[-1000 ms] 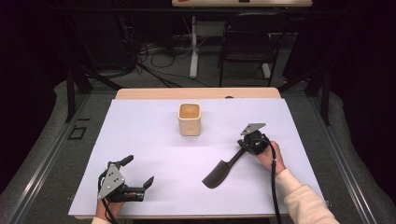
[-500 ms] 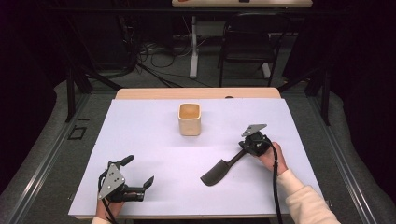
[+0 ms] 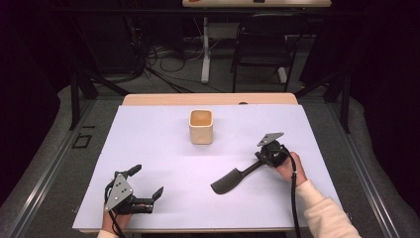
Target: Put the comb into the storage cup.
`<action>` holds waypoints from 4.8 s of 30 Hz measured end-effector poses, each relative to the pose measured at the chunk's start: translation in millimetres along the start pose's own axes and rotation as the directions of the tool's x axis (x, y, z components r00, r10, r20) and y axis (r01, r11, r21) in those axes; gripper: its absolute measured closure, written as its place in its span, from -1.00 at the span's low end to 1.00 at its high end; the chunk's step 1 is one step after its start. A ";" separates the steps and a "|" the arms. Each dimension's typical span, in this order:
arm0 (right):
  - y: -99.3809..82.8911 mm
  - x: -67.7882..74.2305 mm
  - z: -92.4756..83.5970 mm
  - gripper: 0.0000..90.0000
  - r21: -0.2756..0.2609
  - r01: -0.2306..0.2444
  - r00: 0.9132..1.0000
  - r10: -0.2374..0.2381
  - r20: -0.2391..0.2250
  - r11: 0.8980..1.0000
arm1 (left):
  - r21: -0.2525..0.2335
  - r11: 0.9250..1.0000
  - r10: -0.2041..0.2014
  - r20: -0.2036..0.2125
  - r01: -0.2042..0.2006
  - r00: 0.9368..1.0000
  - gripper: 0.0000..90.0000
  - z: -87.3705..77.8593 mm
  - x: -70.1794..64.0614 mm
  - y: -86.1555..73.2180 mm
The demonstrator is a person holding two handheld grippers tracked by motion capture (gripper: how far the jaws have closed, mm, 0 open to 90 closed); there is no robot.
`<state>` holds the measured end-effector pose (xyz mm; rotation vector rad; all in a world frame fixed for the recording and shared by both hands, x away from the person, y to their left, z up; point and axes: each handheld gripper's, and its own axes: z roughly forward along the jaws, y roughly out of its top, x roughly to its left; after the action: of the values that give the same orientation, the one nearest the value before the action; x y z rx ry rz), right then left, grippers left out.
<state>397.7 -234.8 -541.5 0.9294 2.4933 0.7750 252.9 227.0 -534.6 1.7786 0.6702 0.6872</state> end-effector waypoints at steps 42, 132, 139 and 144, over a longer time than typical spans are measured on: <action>-8.4 10.2 -18.5 1.00 0.055 -0.009 0.996 0.013 -0.084 0.998 | -0.014 1.000 0.012 0.015 -0.012 1.000 -0.99 -0.1 -0.8 1.5; 22.7 50.9 -60.5 -1.00 0.099 0.106 0.982 -0.088 -0.166 0.989 | -0.022 1.000 -0.003 0.017 0.004 1.000 -0.99 -0.3 -0.2 1.6; 32.3 59.0 -49.0 -1.00 0.119 0.125 0.980 -0.104 -0.172 0.985 | -0.023 1.000 -0.004 0.020 0.004 1.000 -0.99 -0.4 -0.1 1.5; 37.5 65.1 -39.6 -1.00 0.151 0.142 0.978 -0.115 -0.173 0.978 | -0.025 1.000 -0.005 0.021 0.005 1.000 -0.99 -0.6 0.5 1.4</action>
<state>349.2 -181.0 -497.2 0.7736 2.7630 0.6367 253.0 227.3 -533.0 1.7580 0.6495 0.6703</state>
